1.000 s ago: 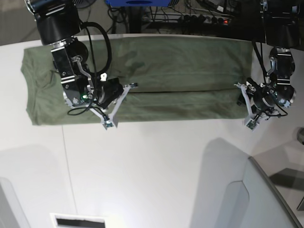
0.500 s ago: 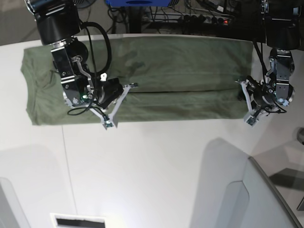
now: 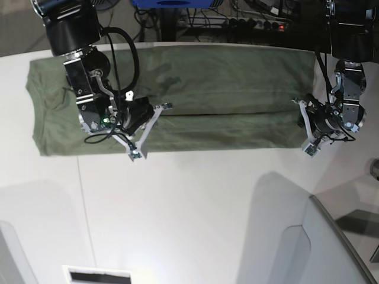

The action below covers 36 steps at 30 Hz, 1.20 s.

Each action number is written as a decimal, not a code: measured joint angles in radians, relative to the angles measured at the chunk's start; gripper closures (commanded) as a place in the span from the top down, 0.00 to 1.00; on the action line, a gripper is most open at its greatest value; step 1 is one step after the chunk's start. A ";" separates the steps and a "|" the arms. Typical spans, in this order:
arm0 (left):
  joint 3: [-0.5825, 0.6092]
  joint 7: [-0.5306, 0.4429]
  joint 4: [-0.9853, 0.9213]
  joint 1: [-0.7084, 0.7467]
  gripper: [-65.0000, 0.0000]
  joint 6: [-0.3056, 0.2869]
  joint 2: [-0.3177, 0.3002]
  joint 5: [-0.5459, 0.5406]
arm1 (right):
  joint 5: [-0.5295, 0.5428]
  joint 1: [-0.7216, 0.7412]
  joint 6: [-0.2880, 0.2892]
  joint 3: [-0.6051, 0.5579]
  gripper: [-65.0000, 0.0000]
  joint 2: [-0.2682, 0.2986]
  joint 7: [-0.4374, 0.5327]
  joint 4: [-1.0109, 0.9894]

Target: Layout the t-shirt on the table in an organized manner, then fold the t-shirt properly

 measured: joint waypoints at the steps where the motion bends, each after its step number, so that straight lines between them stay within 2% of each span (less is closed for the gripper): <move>1: 0.000 0.000 0.000 0.000 0.18 0.000 0.000 0.000 | 0.000 0.000 0.000 0.000 0.02 0.000 0.000 0.000; 4: 0.000 0.000 0.000 0.000 0.17 0.000 0.000 0.000 | 0.000 0.000 0.000 0.000 0.02 0.000 0.000 0.000; 5: 0.000 0.000 0.000 0.000 0.15 0.000 0.000 0.000 | 0.000 0.000 0.000 0.000 0.02 0.000 0.000 0.000; 7: 0.000 0.000 0.000 0.000 0.02 0.000 0.000 0.000 | 0.000 0.000 0.000 0.000 0.02 0.000 0.000 0.000; 8: 0.000 0.000 0.000 0.000 0.00 0.000 0.000 0.000 | 0.000 0.000 0.000 0.000 0.02 0.000 0.000 0.000; 14: 0.000 0.000 0.006 0.000 0.00 0.000 0.000 0.000 | 0.000 0.000 0.000 0.000 0.02 0.000 0.000 0.000; 19: -0.002 0.004 0.085 0.015 0.00 0.000 0.000 0.000 | -0.001 0.000 0.000 0.000 0.03 0.000 0.000 0.000; 21: -0.003 0.041 0.114 0.026 0.00 0.000 0.000 -0.003 | -0.003 0.000 0.000 0.000 0.03 0.000 0.000 0.000; 24: -0.003 0.071 0.159 0.054 0.00 0.000 0.000 0.002 | -0.003 -0.001 0.000 0.000 0.03 0.000 0.000 0.000; 36: -0.002 0.071 0.330 0.225 0.00 0.000 0.000 -0.001 | -0.003 0.000 0.000 0.000 0.03 0.000 0.000 -0.002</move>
